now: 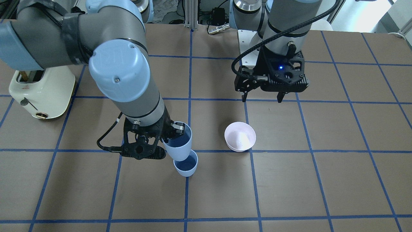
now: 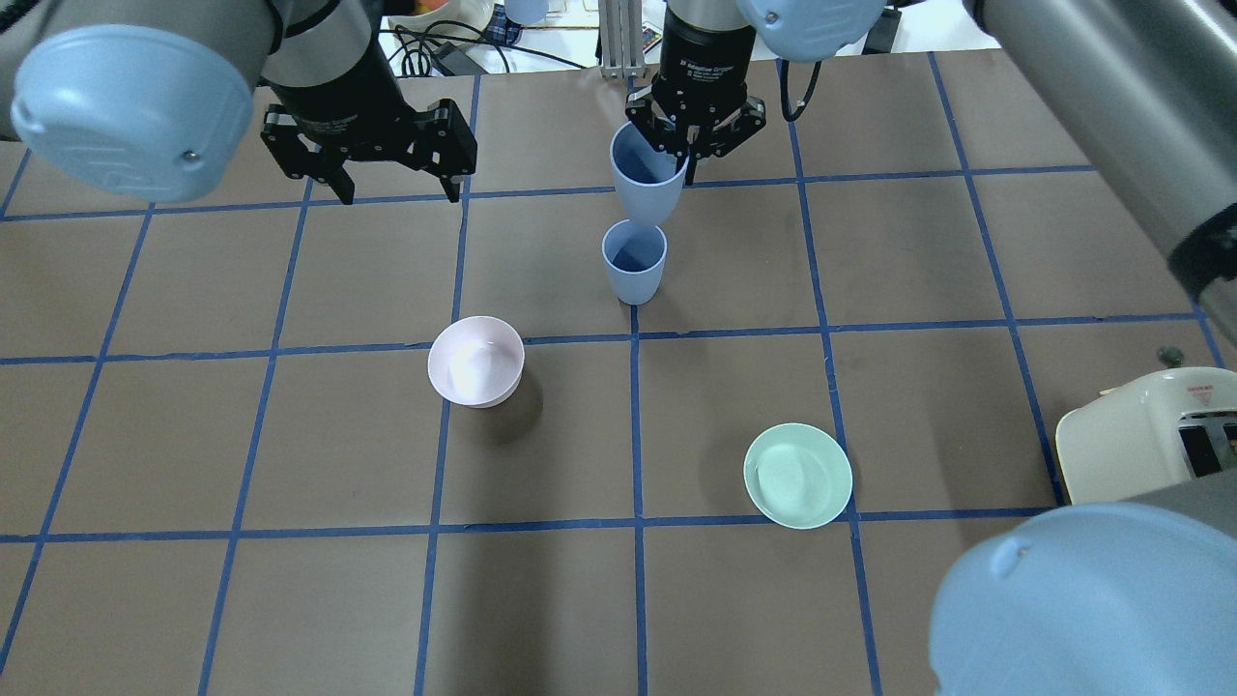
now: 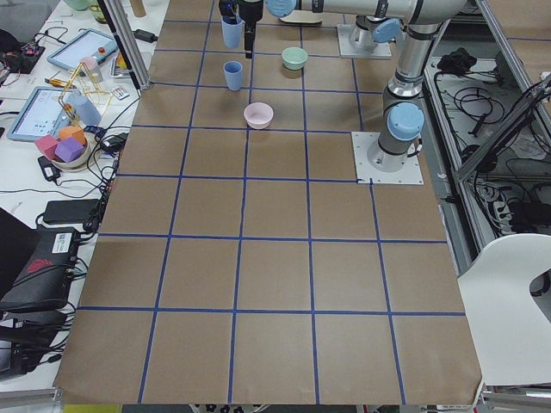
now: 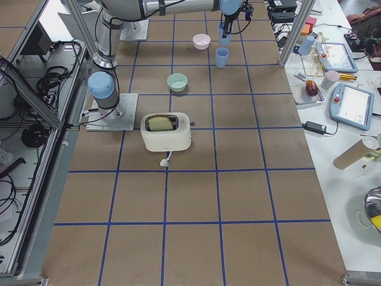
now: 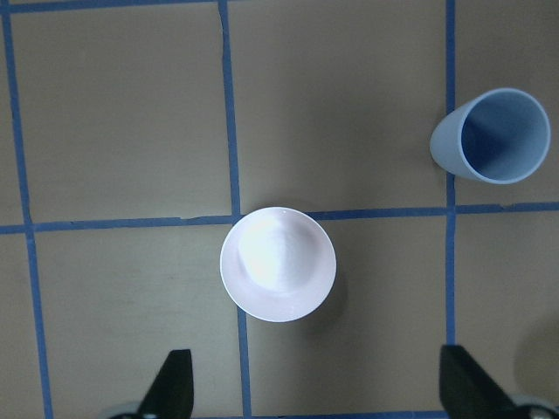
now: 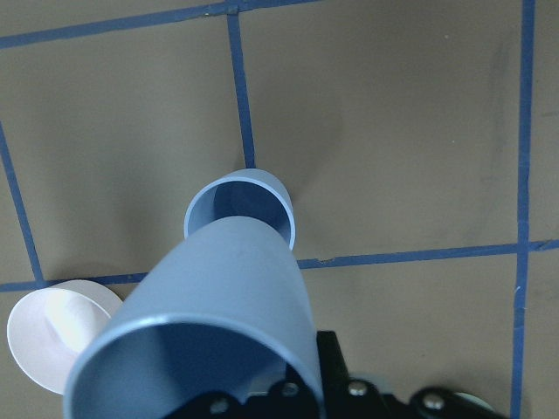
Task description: Stack blue cups with both arms
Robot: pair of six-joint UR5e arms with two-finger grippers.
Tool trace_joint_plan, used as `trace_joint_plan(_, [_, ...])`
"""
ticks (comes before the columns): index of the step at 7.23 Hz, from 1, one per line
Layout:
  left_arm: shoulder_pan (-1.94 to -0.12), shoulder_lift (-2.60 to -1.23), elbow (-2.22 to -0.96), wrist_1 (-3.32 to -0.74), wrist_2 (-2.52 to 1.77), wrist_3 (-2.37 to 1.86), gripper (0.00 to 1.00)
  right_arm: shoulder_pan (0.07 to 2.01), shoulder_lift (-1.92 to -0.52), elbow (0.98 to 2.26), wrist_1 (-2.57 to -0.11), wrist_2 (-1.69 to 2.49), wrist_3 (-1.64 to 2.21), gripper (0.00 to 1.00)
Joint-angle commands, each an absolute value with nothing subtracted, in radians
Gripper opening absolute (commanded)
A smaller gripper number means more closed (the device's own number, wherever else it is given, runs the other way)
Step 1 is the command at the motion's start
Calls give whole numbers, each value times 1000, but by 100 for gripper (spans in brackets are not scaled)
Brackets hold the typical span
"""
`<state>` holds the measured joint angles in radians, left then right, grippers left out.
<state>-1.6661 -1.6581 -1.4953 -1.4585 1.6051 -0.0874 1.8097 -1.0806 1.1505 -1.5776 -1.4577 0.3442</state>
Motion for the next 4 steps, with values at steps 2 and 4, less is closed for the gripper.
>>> trace_joint_plan(2, [-1612,-1605,-1509,-1506,1606,-81,100,1821,-1023,1157,-1608,-1453,393,0])
trace_joint_plan(4, [-1605,-1600,-1511,-1522,1603,-83,100,1821,-1017,1160,-1603,-1451,397,0])
